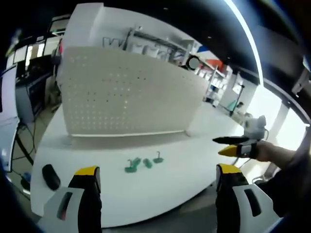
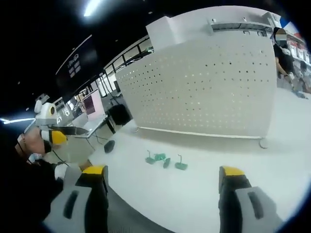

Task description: Insert the hook assembly into the mounting plate slot until the hook locks in place.

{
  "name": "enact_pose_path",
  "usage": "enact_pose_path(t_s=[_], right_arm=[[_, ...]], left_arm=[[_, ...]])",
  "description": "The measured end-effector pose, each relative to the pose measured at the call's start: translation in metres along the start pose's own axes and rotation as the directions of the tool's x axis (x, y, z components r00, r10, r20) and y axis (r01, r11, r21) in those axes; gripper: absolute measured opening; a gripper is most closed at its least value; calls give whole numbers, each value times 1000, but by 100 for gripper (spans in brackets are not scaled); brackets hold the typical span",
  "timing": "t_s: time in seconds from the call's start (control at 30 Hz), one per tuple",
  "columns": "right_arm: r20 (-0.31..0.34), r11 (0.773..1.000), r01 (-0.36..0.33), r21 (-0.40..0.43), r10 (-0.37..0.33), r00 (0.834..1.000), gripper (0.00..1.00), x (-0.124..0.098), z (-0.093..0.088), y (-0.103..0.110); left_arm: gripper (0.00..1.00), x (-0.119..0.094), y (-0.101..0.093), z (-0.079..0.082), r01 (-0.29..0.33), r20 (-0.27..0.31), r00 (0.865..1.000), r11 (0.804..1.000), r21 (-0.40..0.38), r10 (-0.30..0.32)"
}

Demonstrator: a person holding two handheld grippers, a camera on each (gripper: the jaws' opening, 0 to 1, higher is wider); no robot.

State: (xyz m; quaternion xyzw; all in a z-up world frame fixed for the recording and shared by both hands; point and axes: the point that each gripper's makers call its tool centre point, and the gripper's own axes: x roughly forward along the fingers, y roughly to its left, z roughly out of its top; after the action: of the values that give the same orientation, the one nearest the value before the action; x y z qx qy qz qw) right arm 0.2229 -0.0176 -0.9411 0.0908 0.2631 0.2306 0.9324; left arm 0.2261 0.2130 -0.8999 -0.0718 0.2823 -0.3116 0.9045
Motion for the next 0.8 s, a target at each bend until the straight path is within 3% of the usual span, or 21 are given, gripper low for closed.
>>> enact_pose_path(t_s=[0.13,0.3,0.5,0.8], right_arm=[[-6,1000,2,1,-2,1000,90,1,-6,2],[-11,999,14,30,-13,1000,91,0,-10,4],[-31,1000,10,-20,-11,999,88,-1,-15,7],[11,1000,12,3,-12,1000,88,-1,-5,6]], left_arm=[[100,0,8,0,-37,3,999,999,15,37],[100,-2,11,0,-23,-2,1000,1000,2,23],[100,-2,10,-7,-7,-20,1000,1000,-7,7],[100,0,8,-3,4,-8,1000,1000,9,-4]])
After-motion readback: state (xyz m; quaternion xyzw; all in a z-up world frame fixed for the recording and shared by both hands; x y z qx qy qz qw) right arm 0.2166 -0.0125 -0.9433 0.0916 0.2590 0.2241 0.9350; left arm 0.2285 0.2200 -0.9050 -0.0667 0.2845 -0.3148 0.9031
